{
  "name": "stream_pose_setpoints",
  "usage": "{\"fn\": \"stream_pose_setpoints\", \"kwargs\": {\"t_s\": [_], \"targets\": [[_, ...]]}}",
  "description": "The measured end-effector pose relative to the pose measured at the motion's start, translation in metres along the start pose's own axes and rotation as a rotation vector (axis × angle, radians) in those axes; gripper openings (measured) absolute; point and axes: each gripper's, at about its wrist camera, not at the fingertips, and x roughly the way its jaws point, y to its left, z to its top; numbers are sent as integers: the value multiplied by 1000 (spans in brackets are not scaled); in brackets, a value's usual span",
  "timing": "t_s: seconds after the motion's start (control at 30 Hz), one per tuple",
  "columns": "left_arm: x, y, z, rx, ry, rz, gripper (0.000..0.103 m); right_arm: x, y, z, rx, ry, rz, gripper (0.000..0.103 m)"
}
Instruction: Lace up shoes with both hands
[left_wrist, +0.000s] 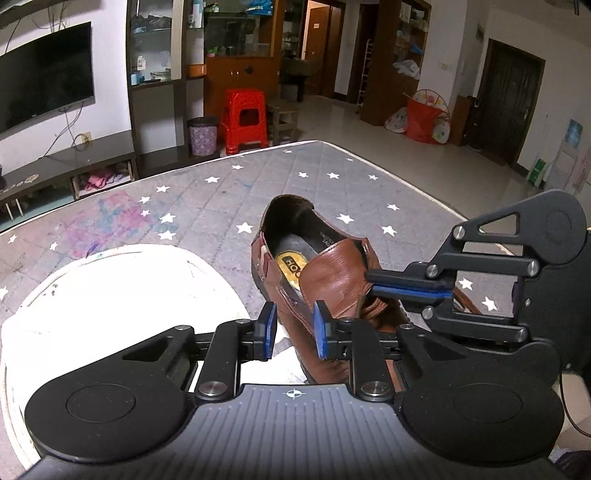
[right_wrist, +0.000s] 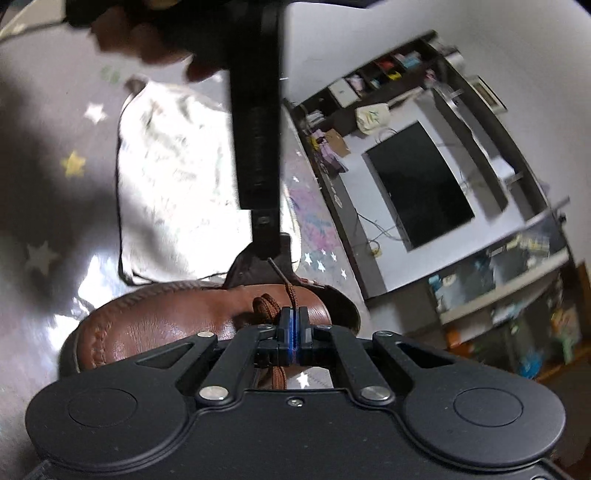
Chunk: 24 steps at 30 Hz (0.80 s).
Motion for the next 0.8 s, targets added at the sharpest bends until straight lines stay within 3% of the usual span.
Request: {"fn": "stream_pose_setpoints", "kwargs": {"t_s": [0.63,0.8], "targets": [[3,3,-3,-7,-4,-21,23,27,43,15,-226,59,-87,1],[4,3,-3,-4,-5,-20,23,32,52,-4,-300,67,-113,1]]}}
